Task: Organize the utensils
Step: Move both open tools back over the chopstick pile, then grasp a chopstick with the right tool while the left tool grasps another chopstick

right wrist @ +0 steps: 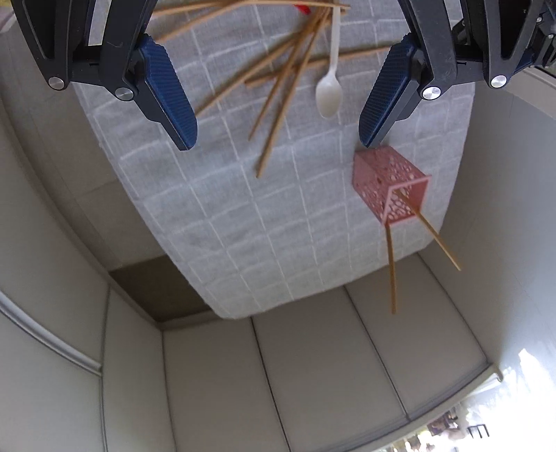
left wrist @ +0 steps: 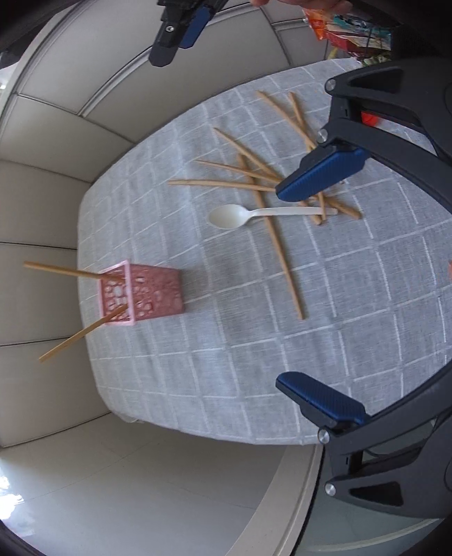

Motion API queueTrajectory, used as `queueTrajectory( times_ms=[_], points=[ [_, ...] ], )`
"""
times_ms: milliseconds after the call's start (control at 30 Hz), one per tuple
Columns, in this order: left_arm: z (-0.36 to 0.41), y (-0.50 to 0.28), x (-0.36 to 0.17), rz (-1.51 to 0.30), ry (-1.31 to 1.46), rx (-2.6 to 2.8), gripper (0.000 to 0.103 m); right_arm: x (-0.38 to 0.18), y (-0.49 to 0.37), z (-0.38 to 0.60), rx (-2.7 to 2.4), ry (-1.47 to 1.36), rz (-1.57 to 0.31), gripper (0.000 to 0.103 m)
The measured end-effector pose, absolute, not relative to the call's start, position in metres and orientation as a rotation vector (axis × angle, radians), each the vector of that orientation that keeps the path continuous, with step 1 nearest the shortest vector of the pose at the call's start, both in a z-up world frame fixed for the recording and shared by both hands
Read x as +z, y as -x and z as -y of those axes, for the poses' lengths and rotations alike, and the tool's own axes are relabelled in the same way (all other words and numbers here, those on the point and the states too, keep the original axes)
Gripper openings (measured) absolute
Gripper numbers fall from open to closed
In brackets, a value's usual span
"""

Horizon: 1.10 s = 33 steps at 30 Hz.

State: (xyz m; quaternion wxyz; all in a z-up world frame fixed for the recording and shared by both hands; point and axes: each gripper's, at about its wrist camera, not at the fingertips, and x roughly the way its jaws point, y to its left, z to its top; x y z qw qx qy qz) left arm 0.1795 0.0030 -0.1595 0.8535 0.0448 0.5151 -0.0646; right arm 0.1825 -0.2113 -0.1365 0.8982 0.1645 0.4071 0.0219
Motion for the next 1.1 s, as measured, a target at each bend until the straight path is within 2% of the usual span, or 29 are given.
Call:
queueTrajectory(
  times_ms=[133,433,700,767,900,1067,1100],
  points=[
    [0.006,-0.171,-0.187,-1.177,-0.103,-0.185,0.098,-0.160,-0.177,0.217,0.035,-0.313,-0.951,0.081],
    [0.018,-0.186,-0.213,-1.206,-0.161,-0.218,0.095,-0.208,-0.185,0.252,-0.047,-0.296,-1.159,0.081],
    [0.045,-0.200,-0.215,-1.190,-0.181,-0.251,0.092,-0.264,-0.187,0.290,-0.029,-0.514,-1.357,0.081],
    [0.050,-0.201,-0.216,-1.187,-0.181,-0.257,0.092,-0.276,-0.190,0.295,-0.021,-0.557,-1.381,0.077],
    [0.057,-0.201,-0.217,-1.176,-0.188,-0.265,0.092,-0.291,-0.199,0.297,-0.014,-0.620,-1.410,0.061],
    [0.057,-0.201,-0.217,-1.172,-0.183,-0.268,0.088,-0.294,-0.211,0.291,-0.065,-0.605,-1.396,0.049],
    [0.056,-0.202,-0.217,-1.171,-0.181,-0.266,0.087,-0.294,-0.213,0.289,-0.084,-0.596,-1.396,0.042]
  ],
)
